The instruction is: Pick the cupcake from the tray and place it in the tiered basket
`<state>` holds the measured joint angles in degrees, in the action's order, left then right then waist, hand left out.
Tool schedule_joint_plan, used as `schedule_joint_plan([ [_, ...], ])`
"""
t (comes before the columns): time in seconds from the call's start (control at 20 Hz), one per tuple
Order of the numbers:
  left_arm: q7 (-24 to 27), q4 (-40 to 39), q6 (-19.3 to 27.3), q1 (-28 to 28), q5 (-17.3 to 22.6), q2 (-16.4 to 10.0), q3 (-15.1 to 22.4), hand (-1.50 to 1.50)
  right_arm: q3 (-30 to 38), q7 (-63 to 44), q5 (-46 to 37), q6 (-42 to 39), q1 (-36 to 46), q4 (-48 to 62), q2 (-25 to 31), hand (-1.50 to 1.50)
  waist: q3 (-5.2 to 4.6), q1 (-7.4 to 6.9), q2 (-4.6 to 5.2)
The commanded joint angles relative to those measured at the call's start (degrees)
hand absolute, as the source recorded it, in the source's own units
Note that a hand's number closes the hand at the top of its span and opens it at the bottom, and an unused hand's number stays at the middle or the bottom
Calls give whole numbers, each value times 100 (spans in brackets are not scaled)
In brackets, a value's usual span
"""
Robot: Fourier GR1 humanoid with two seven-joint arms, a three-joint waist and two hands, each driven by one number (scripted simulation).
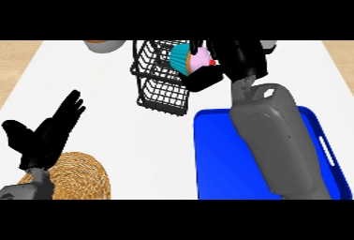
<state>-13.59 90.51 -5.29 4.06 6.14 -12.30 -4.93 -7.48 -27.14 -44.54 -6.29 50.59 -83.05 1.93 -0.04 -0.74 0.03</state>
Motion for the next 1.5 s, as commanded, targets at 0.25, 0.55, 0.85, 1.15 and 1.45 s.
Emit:
schedule_joint_plan([
  [0.25, 207, -381, -172, 229, 22, -79, -197, 0, -63, -194, 141, 550, 938, 1732, -189, 150, 0, -13, 18],
  [0.55, -161, 251, -192, -23, 145, -62, -223, 0, -255, 99, 258, 1056, 1143, 2548, -192, 150, 2, -23, 9],
  [0.85, -13, 138, 40, -39, -245, 243, 88, 0, -696, 356, 261, 2064, 1230, 3473, -192, 150, 2, -46, 16],
  [1.15, -34, -196, 35, 394, -232, 261, 38, 0, -961, 544, 299, 3143, 1562, 4316, -192, 150, 1, -93, 35],
  [1.45, 83, -247, -220, 357, -106, 127, -45, 0, -595, 1267, 1116, 3852, 2112, 5158, -191, -150, -1, -230, 79],
])
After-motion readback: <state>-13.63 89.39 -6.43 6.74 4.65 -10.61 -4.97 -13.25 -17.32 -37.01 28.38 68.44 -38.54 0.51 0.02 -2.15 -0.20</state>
